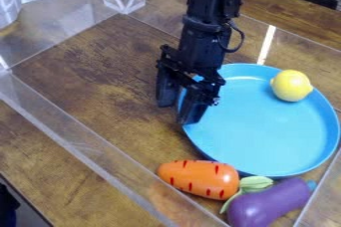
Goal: Remove the carrot from the blue tray and put it on the table
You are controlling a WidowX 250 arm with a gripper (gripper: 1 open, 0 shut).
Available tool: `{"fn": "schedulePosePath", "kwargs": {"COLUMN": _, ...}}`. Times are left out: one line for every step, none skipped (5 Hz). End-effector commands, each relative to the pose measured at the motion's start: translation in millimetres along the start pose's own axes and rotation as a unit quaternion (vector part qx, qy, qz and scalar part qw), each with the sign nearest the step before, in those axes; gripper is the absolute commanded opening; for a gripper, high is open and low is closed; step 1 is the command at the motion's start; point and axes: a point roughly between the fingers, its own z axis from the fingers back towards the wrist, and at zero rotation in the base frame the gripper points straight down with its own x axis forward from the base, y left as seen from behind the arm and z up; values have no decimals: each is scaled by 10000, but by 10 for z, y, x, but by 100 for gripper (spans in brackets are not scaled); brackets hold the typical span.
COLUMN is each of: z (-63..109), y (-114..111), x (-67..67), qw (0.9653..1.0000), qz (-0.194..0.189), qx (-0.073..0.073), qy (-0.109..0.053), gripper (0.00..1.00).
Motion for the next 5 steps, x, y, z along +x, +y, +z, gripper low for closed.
{"fn": "schedulePosePath", "kwargs": {"z": 185, "y": -71, "x": 24, "qw": 9995, "qz": -118, "qx": 160, "qy": -260, "gripper": 0}}
{"fn": "schedulePosePath", "kwargs": {"z": 194, "y": -102, "x": 9, "qw": 9995, "qz": -143, "qx": 210, "qy": -210, "gripper": 100}}
{"fn": "schedulePosePath", "kwargs": {"z": 272, "y": -117, "x": 9, "qw": 9992, "qz": -161, "qx": 258, "qy": -276, "gripper": 100}}
{"fn": "schedulePosePath", "kwargs": {"z": 348, "y": -132, "x": 7, "qw": 9988, "qz": -178, "qx": 302, "qy": -340, "gripper": 100}}
{"fn": "schedulePosePath", "kwargs": {"z": 437, "y": -150, "x": 7, "qw": 9983, "qz": -205, "qx": 347, "qy": -424, "gripper": 100}}
